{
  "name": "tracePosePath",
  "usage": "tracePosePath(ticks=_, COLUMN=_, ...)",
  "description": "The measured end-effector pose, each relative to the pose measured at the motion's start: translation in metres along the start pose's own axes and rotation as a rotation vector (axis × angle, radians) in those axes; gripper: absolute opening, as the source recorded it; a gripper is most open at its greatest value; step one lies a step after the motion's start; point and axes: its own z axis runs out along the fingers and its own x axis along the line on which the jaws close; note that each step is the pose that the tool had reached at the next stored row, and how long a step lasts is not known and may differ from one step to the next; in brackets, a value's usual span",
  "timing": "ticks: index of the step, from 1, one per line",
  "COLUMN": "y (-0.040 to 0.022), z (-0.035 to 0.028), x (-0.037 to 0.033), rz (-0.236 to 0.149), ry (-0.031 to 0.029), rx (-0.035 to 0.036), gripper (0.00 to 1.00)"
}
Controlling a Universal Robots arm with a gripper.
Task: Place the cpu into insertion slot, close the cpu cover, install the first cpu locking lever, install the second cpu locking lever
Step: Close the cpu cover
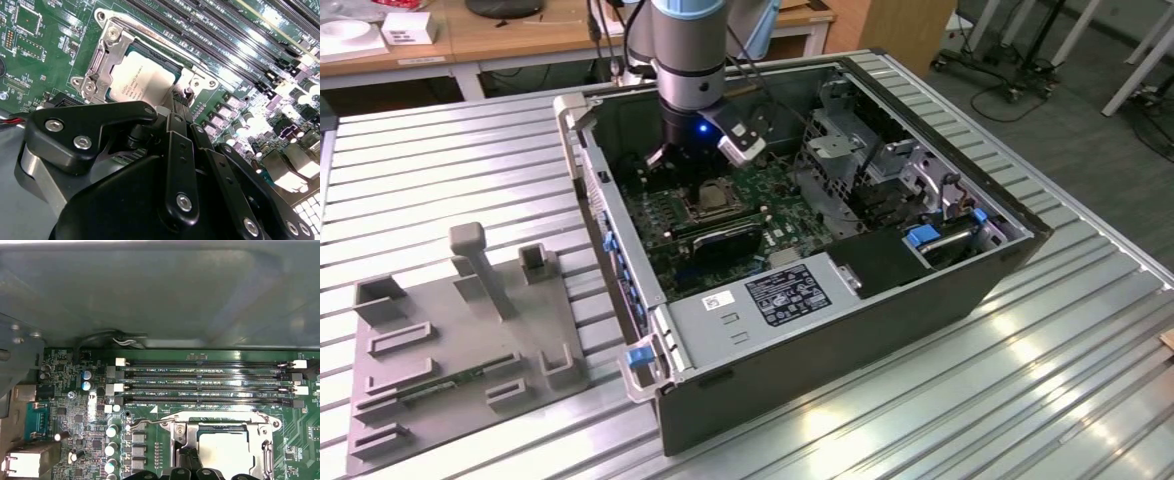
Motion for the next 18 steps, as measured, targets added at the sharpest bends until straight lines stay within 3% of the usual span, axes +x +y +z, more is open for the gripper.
tracePosePath(ticks=18, y=-0.0006, z=0.0061, x=0.0012, rz=0.000, ry=0.0007, rx=0.0011, gripper=0.11)
